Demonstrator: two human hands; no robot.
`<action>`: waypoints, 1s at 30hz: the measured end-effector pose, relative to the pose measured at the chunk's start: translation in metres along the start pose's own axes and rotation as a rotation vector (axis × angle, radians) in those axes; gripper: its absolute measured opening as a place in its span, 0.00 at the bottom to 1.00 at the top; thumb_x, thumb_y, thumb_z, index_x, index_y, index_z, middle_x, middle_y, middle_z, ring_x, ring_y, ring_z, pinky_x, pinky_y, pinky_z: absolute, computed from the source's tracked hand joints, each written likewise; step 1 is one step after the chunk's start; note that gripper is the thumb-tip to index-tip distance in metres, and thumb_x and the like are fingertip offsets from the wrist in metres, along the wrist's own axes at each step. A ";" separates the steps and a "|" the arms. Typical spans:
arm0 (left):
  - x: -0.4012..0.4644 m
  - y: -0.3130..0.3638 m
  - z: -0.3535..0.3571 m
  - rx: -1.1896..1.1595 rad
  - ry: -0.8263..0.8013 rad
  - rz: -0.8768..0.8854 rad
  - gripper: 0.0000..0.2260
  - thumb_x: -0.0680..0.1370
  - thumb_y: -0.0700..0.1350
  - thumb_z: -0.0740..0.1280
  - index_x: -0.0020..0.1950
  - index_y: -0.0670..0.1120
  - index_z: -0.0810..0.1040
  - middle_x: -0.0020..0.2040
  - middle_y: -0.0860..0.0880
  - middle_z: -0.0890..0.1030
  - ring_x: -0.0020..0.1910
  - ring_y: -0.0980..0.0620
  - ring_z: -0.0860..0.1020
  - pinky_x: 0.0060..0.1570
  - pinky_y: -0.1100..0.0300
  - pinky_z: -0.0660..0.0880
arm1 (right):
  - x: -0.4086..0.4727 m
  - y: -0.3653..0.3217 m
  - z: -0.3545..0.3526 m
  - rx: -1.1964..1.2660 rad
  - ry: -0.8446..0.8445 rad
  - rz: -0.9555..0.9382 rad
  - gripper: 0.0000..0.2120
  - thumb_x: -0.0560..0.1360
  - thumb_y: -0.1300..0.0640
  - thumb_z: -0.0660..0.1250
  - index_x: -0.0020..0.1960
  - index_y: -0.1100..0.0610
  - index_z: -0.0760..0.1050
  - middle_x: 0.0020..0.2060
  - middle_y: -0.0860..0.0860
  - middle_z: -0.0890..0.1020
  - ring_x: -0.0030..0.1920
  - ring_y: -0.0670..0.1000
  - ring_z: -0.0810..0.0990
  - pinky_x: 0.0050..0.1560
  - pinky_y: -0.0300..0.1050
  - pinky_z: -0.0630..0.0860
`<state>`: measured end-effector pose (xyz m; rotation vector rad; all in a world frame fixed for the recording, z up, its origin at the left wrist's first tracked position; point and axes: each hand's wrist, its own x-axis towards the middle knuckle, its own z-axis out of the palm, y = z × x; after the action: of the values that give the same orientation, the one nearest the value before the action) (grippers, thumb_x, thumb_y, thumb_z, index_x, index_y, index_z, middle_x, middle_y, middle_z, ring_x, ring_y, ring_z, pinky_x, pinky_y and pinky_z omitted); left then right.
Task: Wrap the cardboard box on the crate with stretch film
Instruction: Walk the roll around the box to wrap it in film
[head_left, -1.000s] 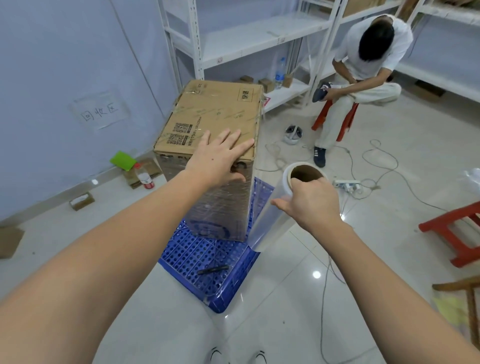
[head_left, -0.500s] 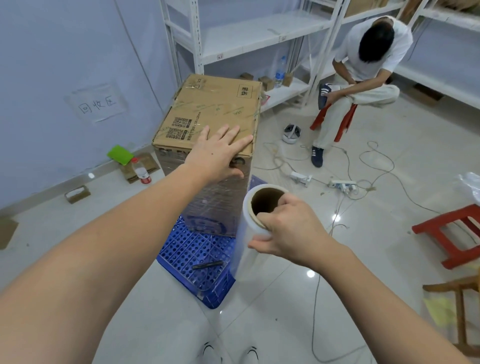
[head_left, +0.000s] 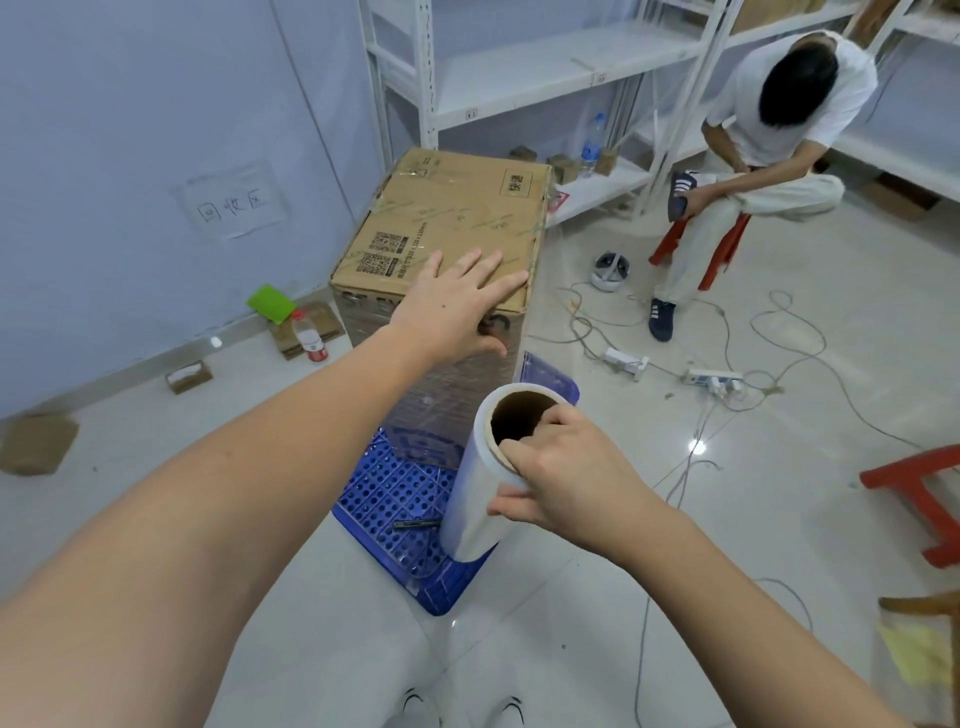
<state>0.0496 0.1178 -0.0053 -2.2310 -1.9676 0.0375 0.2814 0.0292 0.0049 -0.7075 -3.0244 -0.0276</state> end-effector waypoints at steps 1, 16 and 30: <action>-0.001 0.000 -0.001 -0.002 -0.002 -0.001 0.45 0.74 0.72 0.66 0.83 0.61 0.44 0.85 0.49 0.51 0.83 0.46 0.51 0.79 0.36 0.52 | 0.000 -0.005 -0.002 -0.006 -0.011 0.046 0.20 0.69 0.37 0.70 0.37 0.52 0.68 0.28 0.45 0.75 0.31 0.50 0.71 0.51 0.45 0.68; -0.001 -0.043 -0.017 -0.268 -0.080 0.216 0.46 0.74 0.63 0.74 0.84 0.52 0.54 0.84 0.48 0.53 0.83 0.48 0.52 0.81 0.46 0.48 | 0.023 -0.066 -0.016 0.042 -0.021 0.712 0.22 0.75 0.33 0.62 0.46 0.50 0.59 0.32 0.46 0.67 0.38 0.53 0.67 0.40 0.47 0.64; -0.020 -0.146 0.011 -0.110 0.035 0.474 0.34 0.80 0.71 0.49 0.84 0.60 0.50 0.84 0.52 0.53 0.83 0.47 0.53 0.78 0.35 0.52 | 0.052 -0.087 0.008 -0.095 0.241 1.067 0.32 0.66 0.29 0.70 0.30 0.53 0.59 0.23 0.48 0.66 0.28 0.53 0.69 0.29 0.44 0.61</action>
<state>-0.0984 0.1169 0.0024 -2.6970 -1.4129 -0.0521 0.1958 -0.0255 -0.0019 -2.0084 -2.0811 -0.2009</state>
